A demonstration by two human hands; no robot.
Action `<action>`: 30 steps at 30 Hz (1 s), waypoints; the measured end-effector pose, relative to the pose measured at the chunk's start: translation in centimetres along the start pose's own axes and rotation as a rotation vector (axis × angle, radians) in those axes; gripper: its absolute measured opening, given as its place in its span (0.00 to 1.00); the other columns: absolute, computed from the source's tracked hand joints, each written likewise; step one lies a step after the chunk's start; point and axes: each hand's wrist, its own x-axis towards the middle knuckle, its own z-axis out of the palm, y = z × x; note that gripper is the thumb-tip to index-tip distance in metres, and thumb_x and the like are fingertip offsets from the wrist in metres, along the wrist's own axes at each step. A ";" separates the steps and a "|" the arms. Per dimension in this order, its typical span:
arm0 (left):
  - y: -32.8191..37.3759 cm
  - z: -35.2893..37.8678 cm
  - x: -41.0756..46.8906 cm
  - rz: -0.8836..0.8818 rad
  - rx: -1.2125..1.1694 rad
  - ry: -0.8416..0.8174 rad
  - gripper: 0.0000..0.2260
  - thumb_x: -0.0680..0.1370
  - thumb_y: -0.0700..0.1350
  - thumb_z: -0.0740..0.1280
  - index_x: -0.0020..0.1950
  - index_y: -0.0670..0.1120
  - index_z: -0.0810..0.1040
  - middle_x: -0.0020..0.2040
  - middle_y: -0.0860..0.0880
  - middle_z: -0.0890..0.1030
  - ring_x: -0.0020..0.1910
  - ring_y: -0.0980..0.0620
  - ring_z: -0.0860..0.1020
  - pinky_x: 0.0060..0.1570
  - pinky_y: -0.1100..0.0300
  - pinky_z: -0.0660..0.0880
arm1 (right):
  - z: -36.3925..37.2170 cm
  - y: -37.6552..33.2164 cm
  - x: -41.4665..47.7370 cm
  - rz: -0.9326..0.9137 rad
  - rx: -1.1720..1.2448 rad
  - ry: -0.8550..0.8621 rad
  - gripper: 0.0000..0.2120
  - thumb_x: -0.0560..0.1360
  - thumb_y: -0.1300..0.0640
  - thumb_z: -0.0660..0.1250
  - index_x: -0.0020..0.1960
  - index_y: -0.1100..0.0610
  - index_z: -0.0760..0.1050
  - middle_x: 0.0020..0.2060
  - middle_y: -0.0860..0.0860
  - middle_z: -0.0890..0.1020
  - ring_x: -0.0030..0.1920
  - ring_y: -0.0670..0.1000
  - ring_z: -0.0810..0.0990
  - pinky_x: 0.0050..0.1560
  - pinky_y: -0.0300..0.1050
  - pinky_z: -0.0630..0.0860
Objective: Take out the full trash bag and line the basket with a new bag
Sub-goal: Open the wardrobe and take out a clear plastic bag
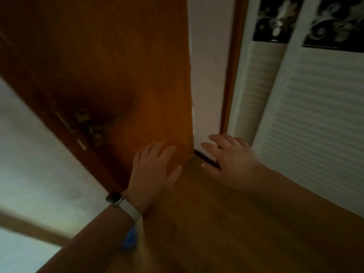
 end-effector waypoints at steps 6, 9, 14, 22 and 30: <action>13.3 2.5 5.3 0.241 -0.122 -0.011 0.24 0.78 0.60 0.59 0.72 0.51 0.70 0.73 0.47 0.69 0.73 0.45 0.63 0.71 0.43 0.59 | -2.3 11.4 -8.2 0.222 -0.028 -0.011 0.30 0.74 0.35 0.52 0.69 0.50 0.70 0.67 0.55 0.74 0.66 0.59 0.73 0.64 0.58 0.69; 19.6 3.8 7.3 0.372 -0.144 -0.025 0.25 0.78 0.60 0.59 0.71 0.51 0.70 0.72 0.47 0.69 0.72 0.46 0.63 0.70 0.45 0.60 | -3.7 16.3 -12.9 0.351 -0.073 -0.005 0.31 0.76 0.34 0.49 0.73 0.48 0.62 0.72 0.53 0.67 0.72 0.56 0.66 0.70 0.55 0.62; 29.3 5.0 10.4 0.586 -0.201 -0.017 0.25 0.76 0.61 0.59 0.68 0.49 0.73 0.68 0.46 0.73 0.69 0.44 0.68 0.67 0.46 0.65 | -5.7 22.1 -19.7 0.581 -0.095 0.052 0.31 0.76 0.33 0.48 0.75 0.46 0.58 0.74 0.51 0.64 0.73 0.54 0.62 0.71 0.54 0.60; 43.8 8.4 15.4 0.911 -0.323 -0.061 0.25 0.76 0.61 0.57 0.69 0.50 0.72 0.69 0.46 0.73 0.70 0.44 0.68 0.67 0.43 0.65 | -7.3 28.4 -29.3 0.977 -0.132 0.082 0.29 0.77 0.34 0.52 0.75 0.45 0.58 0.74 0.49 0.64 0.74 0.52 0.62 0.71 0.53 0.60; 57.6 13.2 20.1 1.244 -0.377 -0.128 0.26 0.76 0.62 0.54 0.69 0.51 0.71 0.69 0.44 0.73 0.69 0.43 0.69 0.67 0.41 0.67 | -7.8 33.9 -34.2 1.352 -0.182 0.069 0.29 0.77 0.33 0.50 0.74 0.43 0.58 0.74 0.48 0.65 0.74 0.52 0.63 0.71 0.53 0.61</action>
